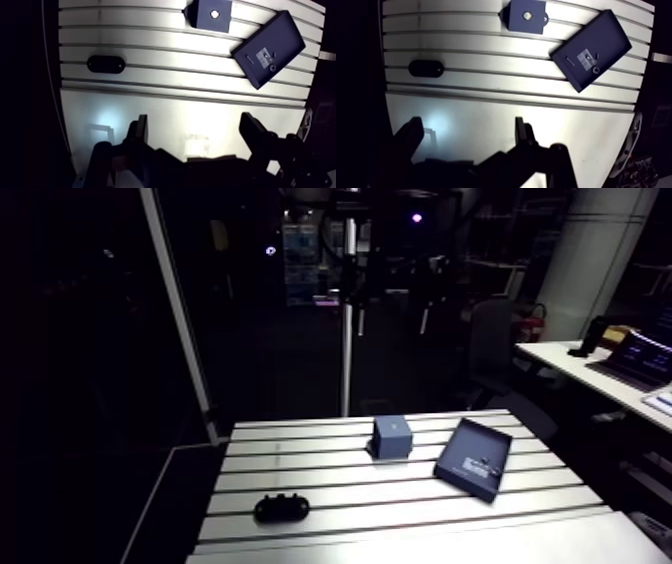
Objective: Pick up the M10 bolt and insert it into the hex recess until seated.
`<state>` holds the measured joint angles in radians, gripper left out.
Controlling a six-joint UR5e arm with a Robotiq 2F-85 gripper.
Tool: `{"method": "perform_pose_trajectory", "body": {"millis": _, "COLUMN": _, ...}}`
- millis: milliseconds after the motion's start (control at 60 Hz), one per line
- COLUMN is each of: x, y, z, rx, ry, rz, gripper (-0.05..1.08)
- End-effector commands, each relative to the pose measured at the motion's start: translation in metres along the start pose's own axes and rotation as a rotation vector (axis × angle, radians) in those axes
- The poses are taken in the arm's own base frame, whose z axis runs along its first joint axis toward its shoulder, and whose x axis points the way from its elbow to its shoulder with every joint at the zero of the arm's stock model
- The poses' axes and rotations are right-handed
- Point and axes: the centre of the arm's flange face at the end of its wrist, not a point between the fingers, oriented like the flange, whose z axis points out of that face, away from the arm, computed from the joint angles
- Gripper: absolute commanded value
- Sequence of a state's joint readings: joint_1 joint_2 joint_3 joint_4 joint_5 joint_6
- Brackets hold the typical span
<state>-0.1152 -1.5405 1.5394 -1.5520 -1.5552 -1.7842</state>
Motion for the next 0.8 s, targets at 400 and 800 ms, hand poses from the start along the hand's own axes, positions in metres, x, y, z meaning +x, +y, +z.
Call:
{"method": "perform_pose_trajectory", "body": {"millis": 400, "x": -0.0123, "y": -0.0112, "z": -0.0195, "rx": -0.006, "ry": 0.043, "rz": -0.019, "gripper": 0.01}}
{"method": "perform_pose_trajectory", "body": {"millis": 800, "x": -0.0079, "y": -0.0124, "z": -0.0144, "rx": -0.004, "ry": 0.035, "rz": -0.023, "gripper": 0.01}}
